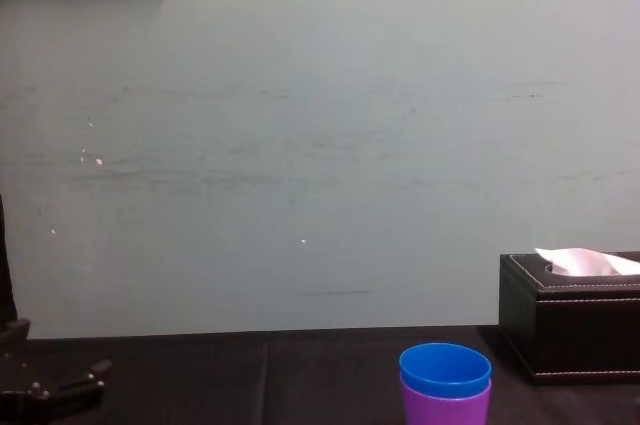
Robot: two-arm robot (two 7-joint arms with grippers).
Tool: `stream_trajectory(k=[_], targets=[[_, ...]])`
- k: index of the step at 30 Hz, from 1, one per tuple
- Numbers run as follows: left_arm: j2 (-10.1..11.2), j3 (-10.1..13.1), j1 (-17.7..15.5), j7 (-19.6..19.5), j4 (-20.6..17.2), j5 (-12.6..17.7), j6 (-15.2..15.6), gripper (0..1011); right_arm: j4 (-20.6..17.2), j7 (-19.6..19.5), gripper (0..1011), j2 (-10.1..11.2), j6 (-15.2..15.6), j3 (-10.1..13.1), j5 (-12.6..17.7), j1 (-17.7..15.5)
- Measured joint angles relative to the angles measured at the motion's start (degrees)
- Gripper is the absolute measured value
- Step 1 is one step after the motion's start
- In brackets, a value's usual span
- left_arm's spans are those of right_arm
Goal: Stack the three plastic cups sequentially using one hand.
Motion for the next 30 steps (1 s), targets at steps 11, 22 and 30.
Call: stream_trajectory(k=[11, 22, 30], targets=[[0.0, 0.0, 0.0, 0.0, 0.0, 0.0, 0.0, 1011, 0.74, 1.89, 1002, 0.16, -2.05, -0.53, -0.26, -2.93], [0.0, 0.0, 0.0, 0.0, 0.0, 0.0, 0.0, 1011, 2.8, 2.33, 1003, -1.64, -4.82, -3.01, -4.42, -2.61], [0.0, 0.0, 0.0, 0.0, 0.0, 0.0, 0.0, 1011, 3.77, 2.42, 1003, -3.17, -7.43, -3.16, -6.16, -2.58]])
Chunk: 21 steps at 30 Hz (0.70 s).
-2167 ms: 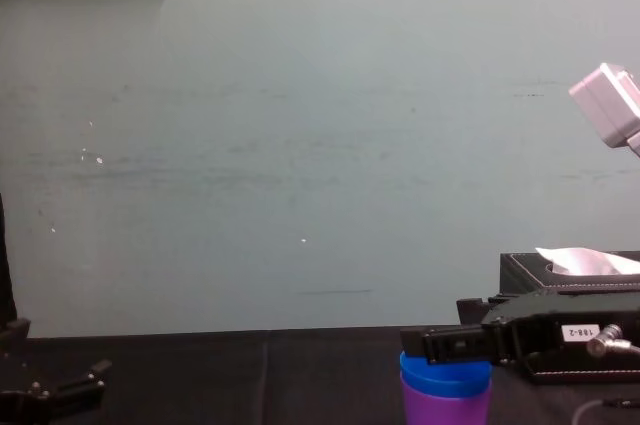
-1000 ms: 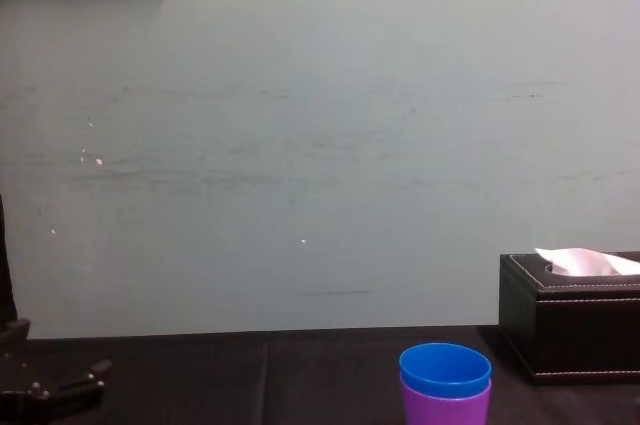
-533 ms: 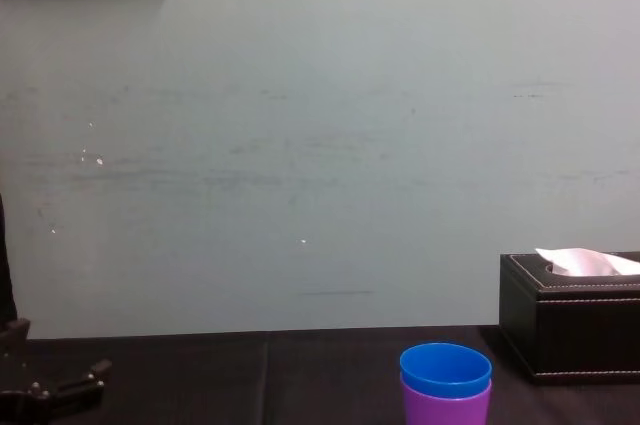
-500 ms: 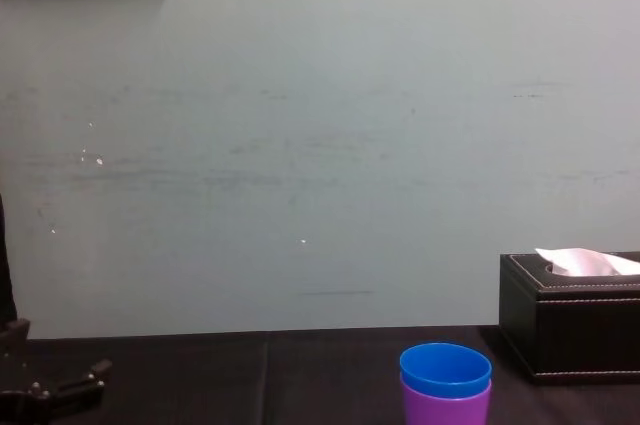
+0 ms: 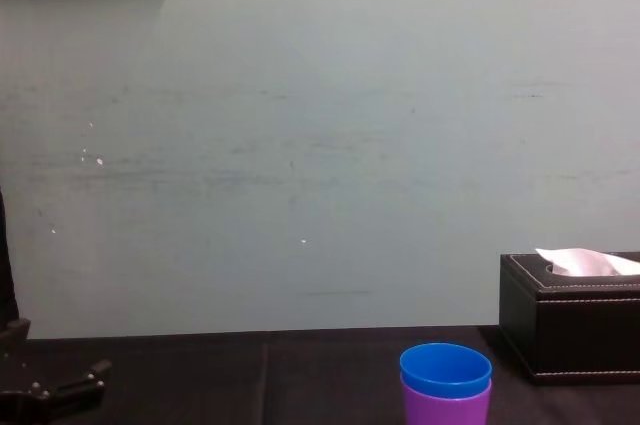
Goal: Stack the three plastic cups sequentially using one hand.
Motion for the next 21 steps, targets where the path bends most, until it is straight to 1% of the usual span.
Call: stream_trajectory(k=[8, 11, 21], targets=[[0.0, 0.0, 0.0, 0.0, 0.0, 0.0, 0.0, 1011, 1.29, 0.54, 1003, -1.99, -0.3, -0.17, 0.19, 0.63], [0.0, 0.0, 0.0, 0.0, 0.0, 0.0, 0.0, 1011, 1.51, 0.68, 1002, -2.42, -0.27, -0.32, 0.24, 0.86], [0.0, 0.0, 0.0, 0.0, 0.0, 0.0, 0.0, 1011, 1.94, 0.08, 1002, -4.28, 0.76, -1.08, 0.19, 1.75]])
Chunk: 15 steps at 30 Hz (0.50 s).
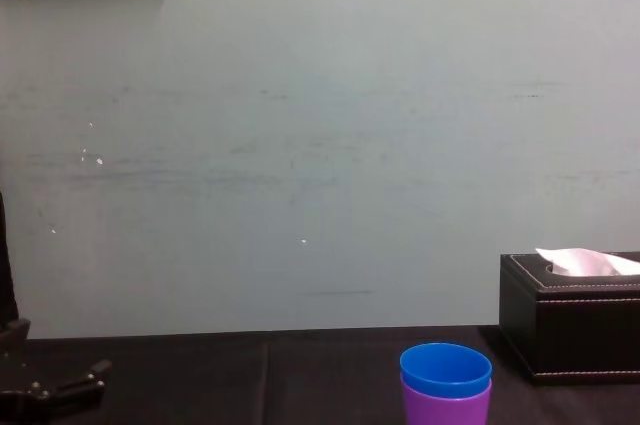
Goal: Stack the three plastic cups sequentially using one hand.
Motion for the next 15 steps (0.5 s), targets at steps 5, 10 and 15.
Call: stream_trajectory(k=[5, 10, 15], targets=[[0.0, 0.0, 0.0, 0.0, 0.0, 0.0, 0.0, 1011, 0.49, -0.12, 1003, -0.61, 0.44, -0.35, -0.08, 0.54], [0.0, 0.0, 0.0, 0.0, 0.0, 0.0, 0.0, 1011, 1.36, -0.21, 1002, -1.47, 0.77, -0.77, -0.19, 1.47], [0.0, 0.0, 0.0, 0.0, 0.0, 0.0, 0.0, 1011, 2.24, -0.24, 1002, -2.28, 1.06, -1.32, -0.26, 2.43]])
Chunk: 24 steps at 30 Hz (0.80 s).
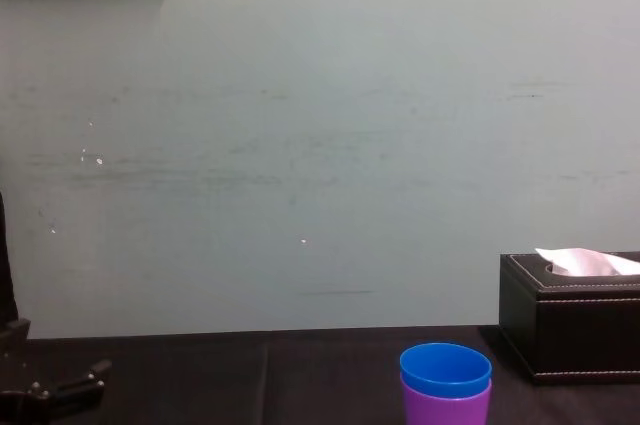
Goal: Stack the three plastic cups sequentially using one hand.
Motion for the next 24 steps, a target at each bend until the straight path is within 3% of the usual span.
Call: stream_trajectory(k=[24], targets=[[0.0, 0.0, 0.0, 0.0, 0.0, 0.0, 0.0, 1011, 3.14, -1.33, 1003, -3.54, 1.51, -1.85, -0.91, 3.72]])
